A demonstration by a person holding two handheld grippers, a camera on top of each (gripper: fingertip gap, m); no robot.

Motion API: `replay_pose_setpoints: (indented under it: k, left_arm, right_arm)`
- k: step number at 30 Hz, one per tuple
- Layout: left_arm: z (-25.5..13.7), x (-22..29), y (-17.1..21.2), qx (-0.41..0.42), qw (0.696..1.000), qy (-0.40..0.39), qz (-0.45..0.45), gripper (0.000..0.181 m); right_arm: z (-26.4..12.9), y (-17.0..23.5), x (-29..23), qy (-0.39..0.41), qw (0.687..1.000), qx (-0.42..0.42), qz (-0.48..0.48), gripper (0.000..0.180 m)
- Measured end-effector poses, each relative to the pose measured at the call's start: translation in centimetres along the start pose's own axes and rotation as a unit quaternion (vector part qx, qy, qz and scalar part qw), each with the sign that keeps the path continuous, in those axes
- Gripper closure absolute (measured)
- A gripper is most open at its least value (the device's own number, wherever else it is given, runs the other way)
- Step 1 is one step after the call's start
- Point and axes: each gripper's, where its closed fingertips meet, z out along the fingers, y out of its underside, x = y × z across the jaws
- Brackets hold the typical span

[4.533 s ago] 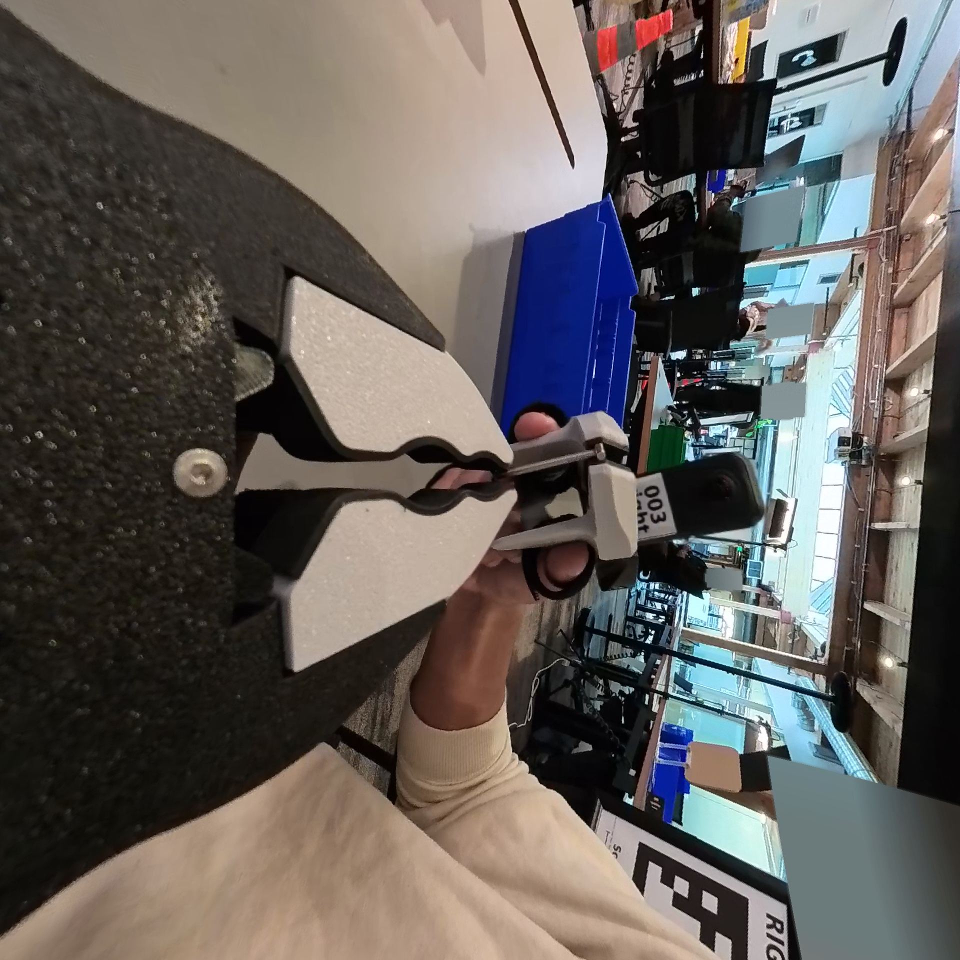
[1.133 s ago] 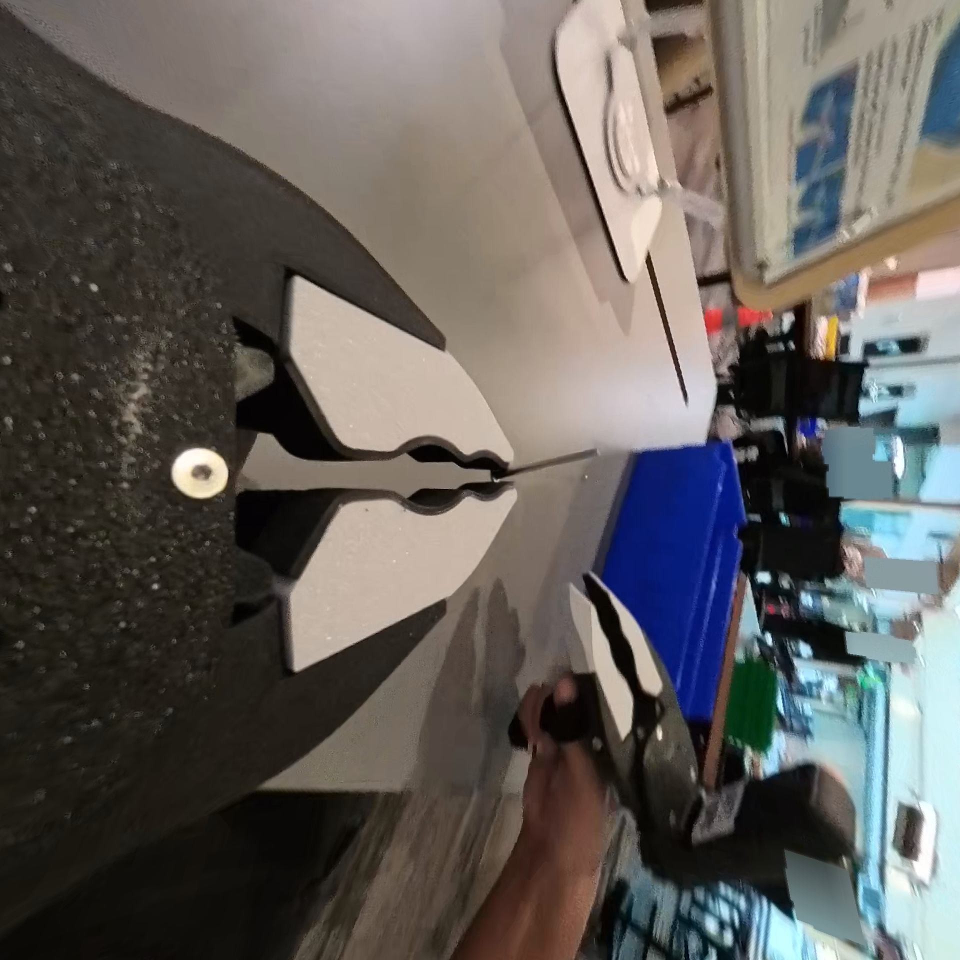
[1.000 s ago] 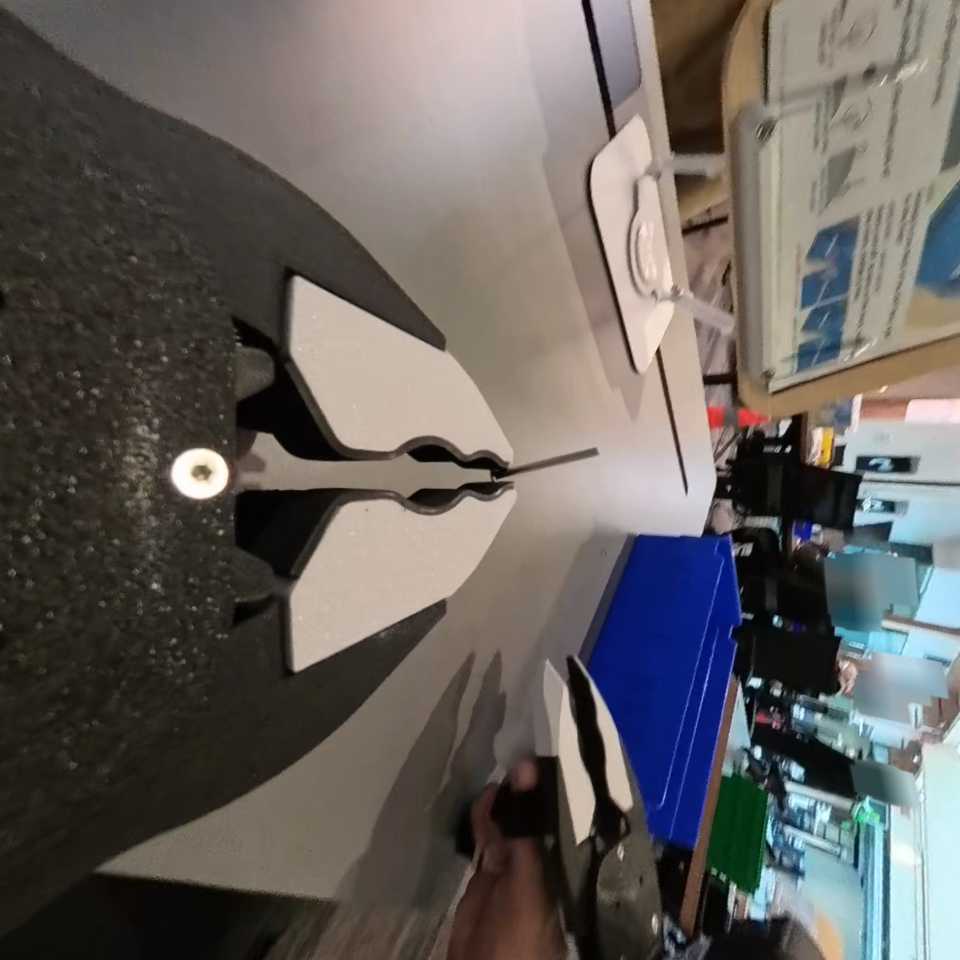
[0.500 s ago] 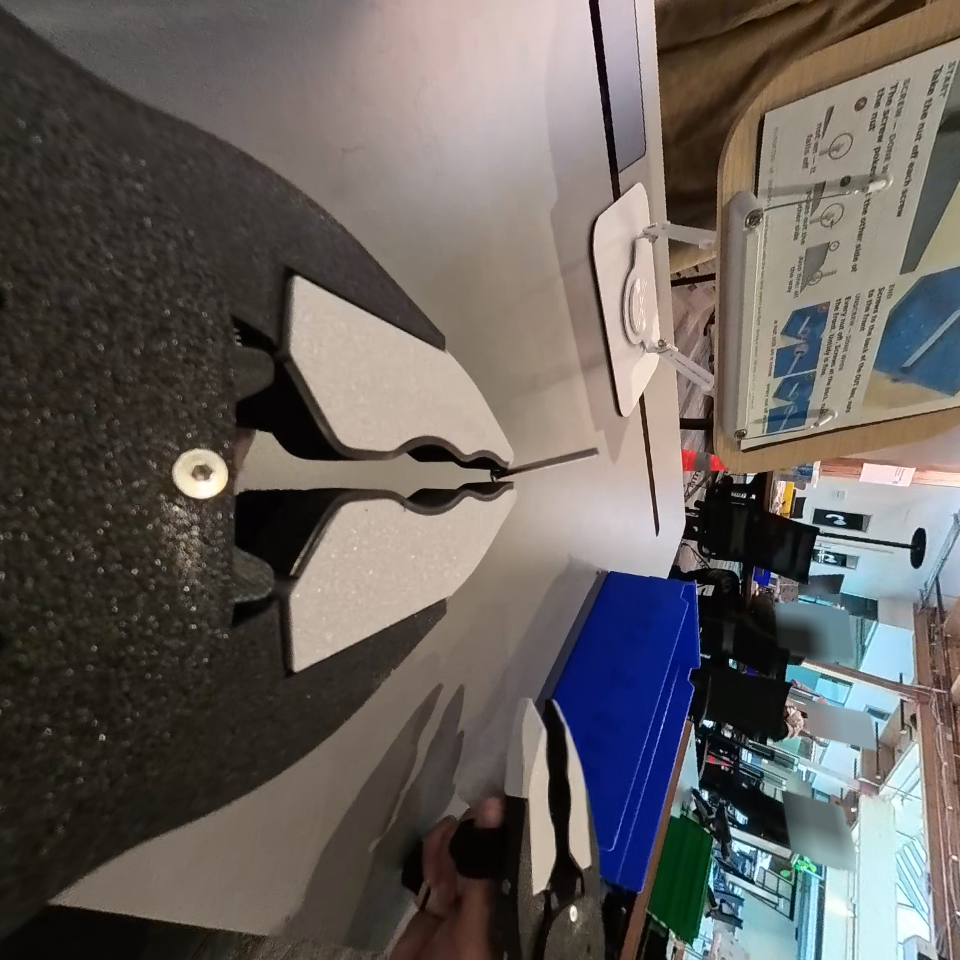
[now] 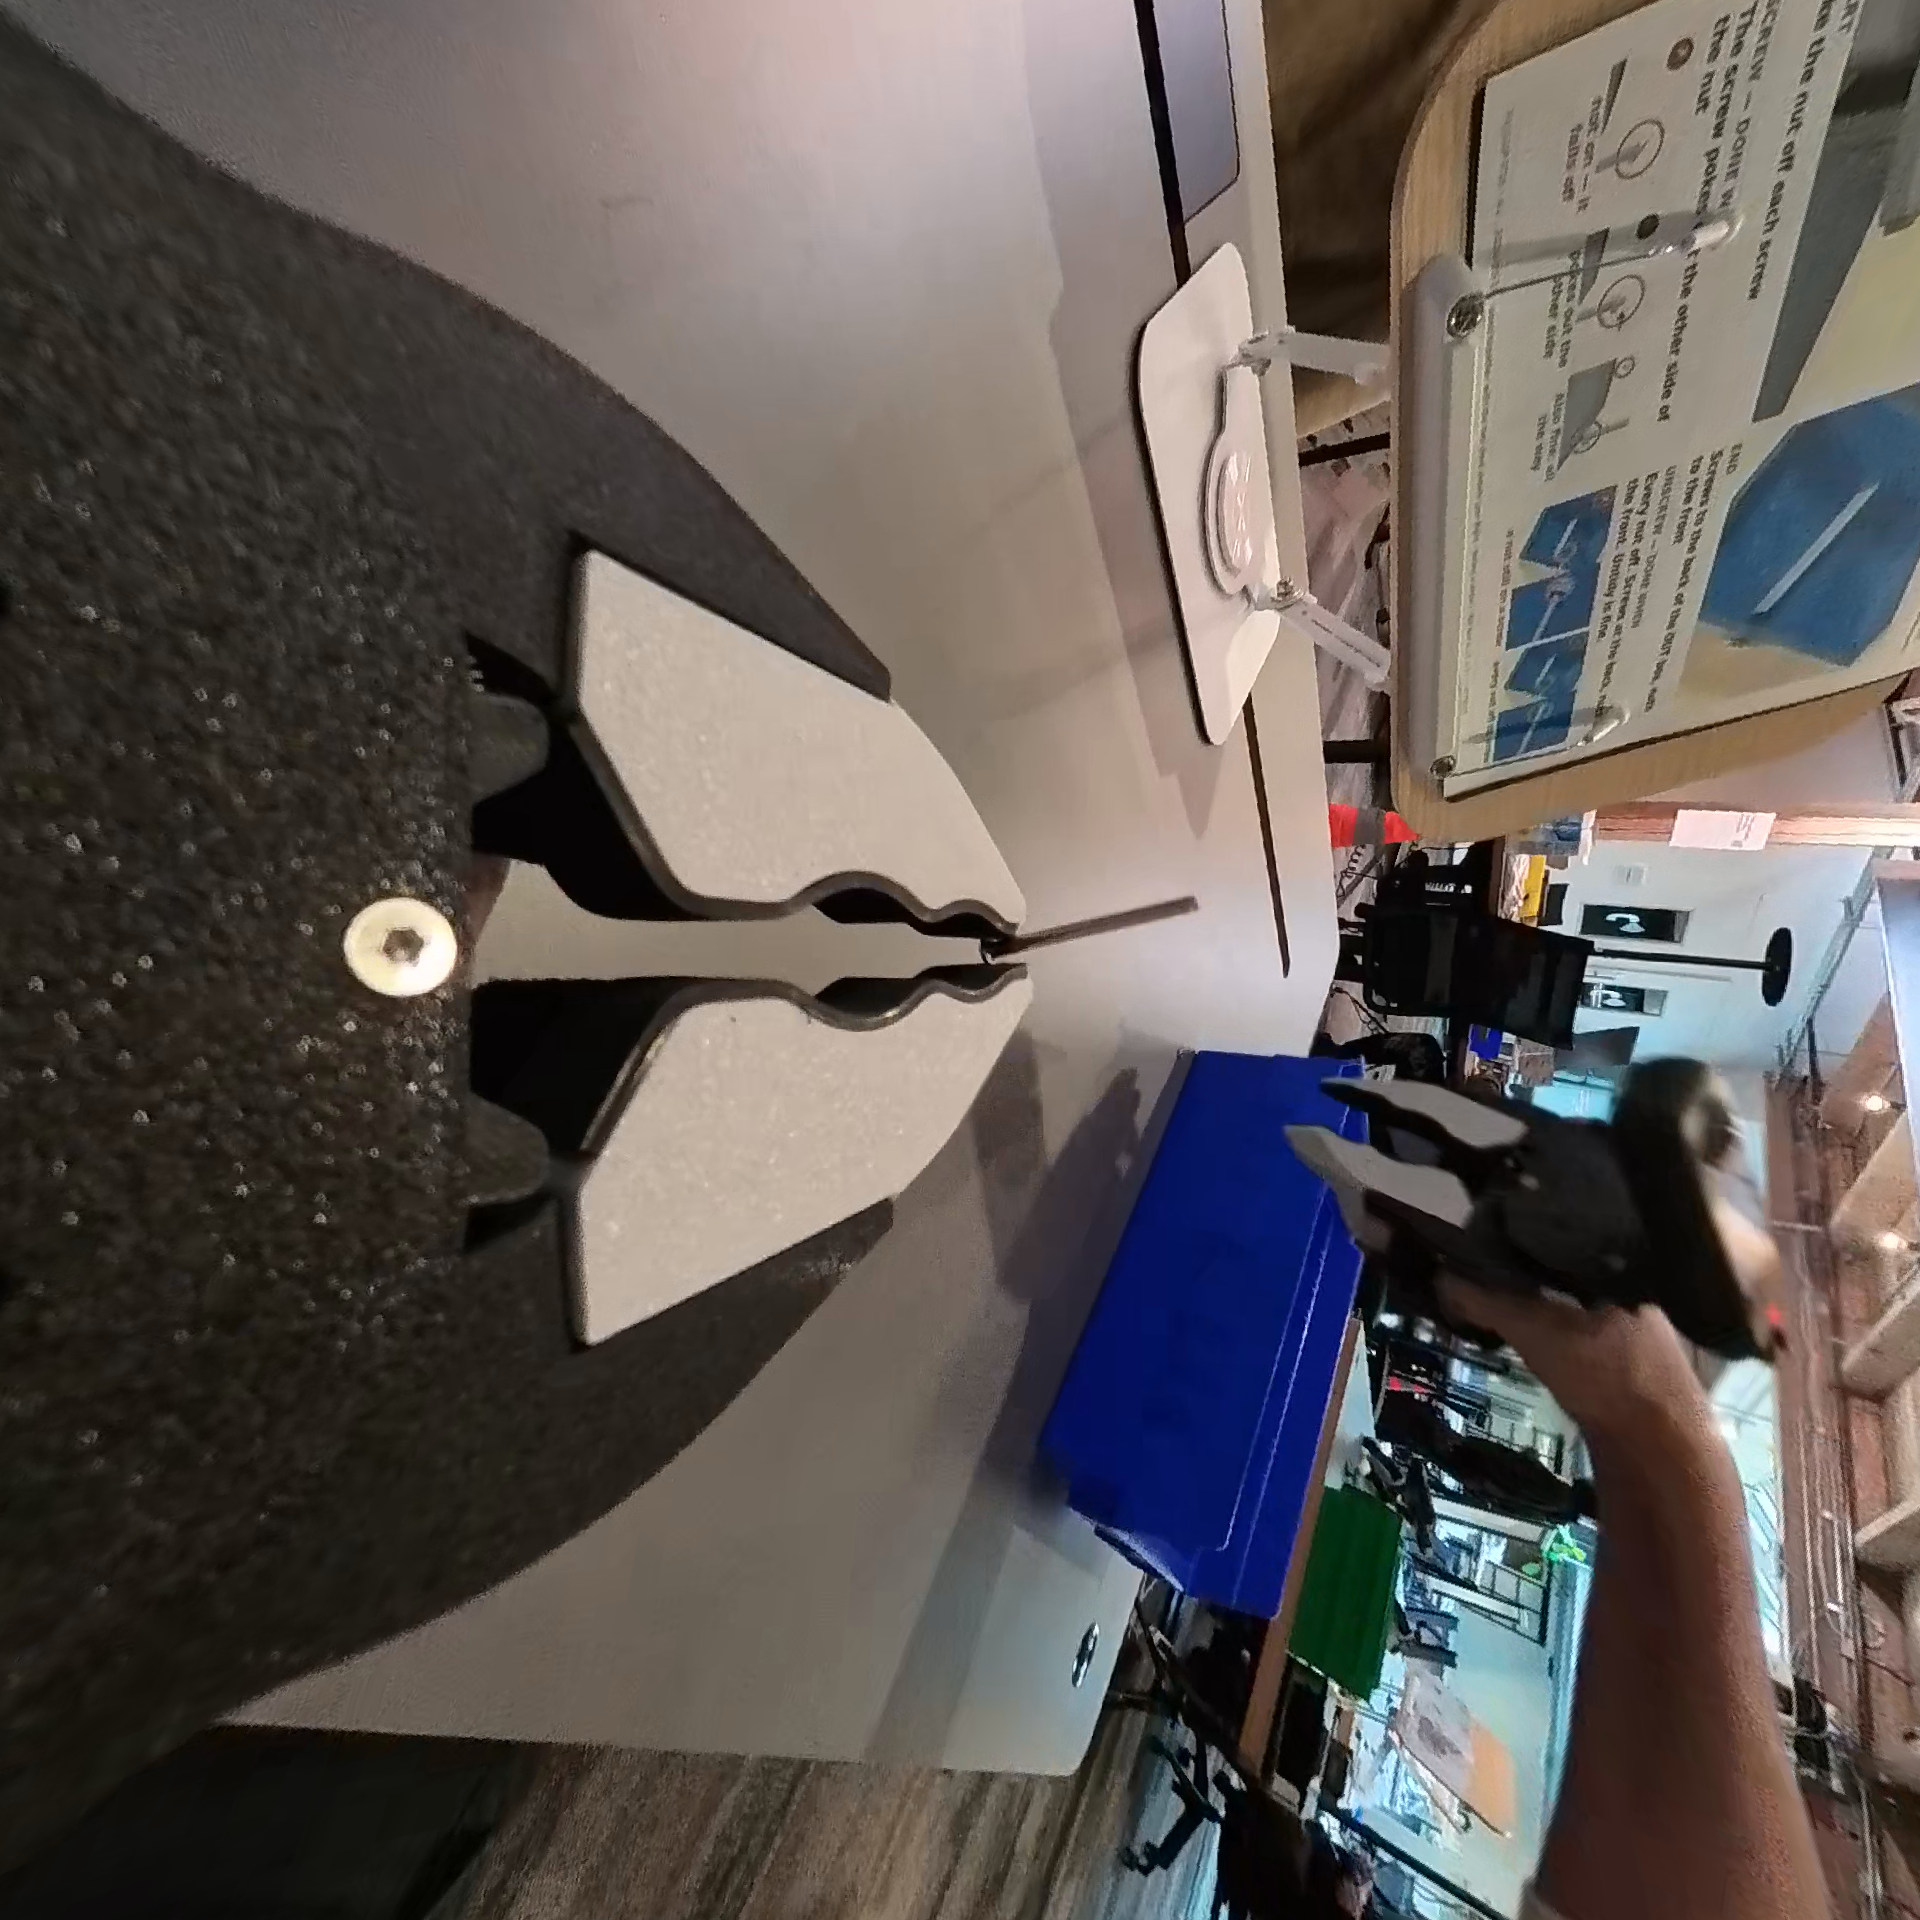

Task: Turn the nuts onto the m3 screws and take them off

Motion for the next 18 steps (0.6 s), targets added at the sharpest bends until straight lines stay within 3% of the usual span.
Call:
replay_pose_setpoints:
  k: [5,10,18]
  left_arm:
    - [0.1,0.2,0.2,-0.006,1.0,0.006,0.004,0.177]
    - [0.3,0.4,0.4,-0.014,1.0,0.013,0.001,0.177]
    - [0.4,0.6,0.5,-0.018,1.0,0.015,0.012,0.177]
  right_arm:
    - [2.6,-0.5,1.5,-0.04,0.996,-0.047,-0.058,0.157]
    - [3.9,0.3,1.0,-0.089,0.982,-0.153,-0.059,0.144]
    - [6.5,1.5,1.4,-0.09,0.964,-0.22,-0.118,0.154]
